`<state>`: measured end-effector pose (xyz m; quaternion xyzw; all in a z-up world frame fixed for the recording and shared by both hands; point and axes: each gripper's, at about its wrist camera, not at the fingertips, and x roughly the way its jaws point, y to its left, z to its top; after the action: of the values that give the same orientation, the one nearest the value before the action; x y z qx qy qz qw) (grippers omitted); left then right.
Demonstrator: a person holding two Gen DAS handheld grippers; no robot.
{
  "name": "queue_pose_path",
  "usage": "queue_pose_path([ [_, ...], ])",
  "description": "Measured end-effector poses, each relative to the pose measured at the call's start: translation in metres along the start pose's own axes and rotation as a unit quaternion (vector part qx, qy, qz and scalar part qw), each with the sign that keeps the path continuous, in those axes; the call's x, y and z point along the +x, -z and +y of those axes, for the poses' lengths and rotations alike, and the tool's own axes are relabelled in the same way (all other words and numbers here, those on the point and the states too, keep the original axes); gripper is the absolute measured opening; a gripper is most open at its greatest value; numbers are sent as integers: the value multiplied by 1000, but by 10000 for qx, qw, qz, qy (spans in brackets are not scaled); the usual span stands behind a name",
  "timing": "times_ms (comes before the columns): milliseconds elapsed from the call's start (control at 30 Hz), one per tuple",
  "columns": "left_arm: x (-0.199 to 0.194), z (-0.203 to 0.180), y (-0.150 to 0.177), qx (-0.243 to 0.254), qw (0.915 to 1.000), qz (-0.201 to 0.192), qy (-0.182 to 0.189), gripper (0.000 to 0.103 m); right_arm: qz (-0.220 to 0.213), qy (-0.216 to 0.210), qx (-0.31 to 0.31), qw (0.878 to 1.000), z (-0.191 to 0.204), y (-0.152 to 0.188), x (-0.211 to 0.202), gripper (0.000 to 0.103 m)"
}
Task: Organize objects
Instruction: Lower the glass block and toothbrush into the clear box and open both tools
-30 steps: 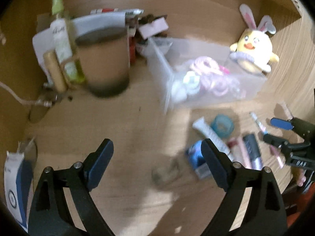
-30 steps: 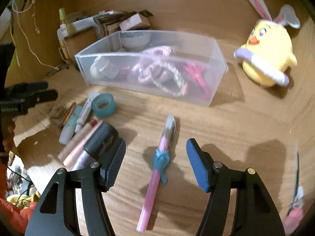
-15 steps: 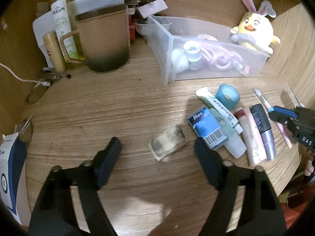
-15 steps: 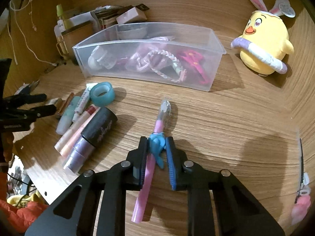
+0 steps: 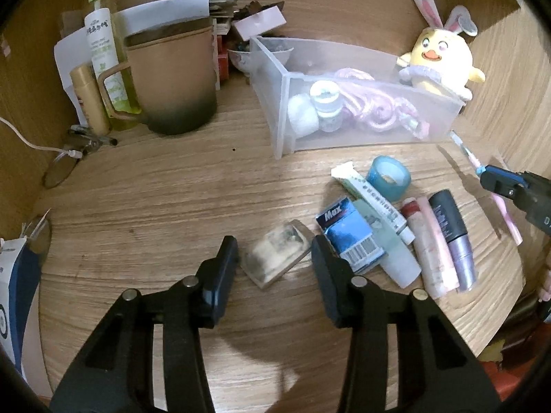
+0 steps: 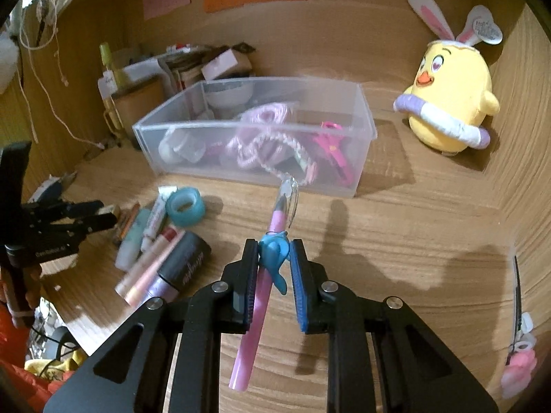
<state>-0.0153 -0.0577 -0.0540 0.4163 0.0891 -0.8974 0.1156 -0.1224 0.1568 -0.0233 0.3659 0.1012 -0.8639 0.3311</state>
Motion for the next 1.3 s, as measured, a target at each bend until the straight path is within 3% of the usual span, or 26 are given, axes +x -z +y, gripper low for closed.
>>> queue_pose_path([
  [233, -23, -4, -22, -39, 9989, -451, 98, 44, -359, -46, -84, 9993, 3, -21, -17, 17],
  [467, -50, -14, -60, -18, 9936, -1097, 276, 44, -877, -88, -288, 9957, 13, -51, -35, 17],
  [667, -59, -20, -91, 42, 9893, -1427, 302, 44, -1129, -161, -356, 9928, 13, -80, -34, 17],
  [867, -40, -25, -119, 52, 9910, -1289, 347, 44, -1049, -184, -336, 9937, 6, -105, -12, 17],
  [1300, 22, -34, -152, 37, 9968, -666, 440, 44, -388, -370, -179, 9984, -12, -132, 54, 17],
])
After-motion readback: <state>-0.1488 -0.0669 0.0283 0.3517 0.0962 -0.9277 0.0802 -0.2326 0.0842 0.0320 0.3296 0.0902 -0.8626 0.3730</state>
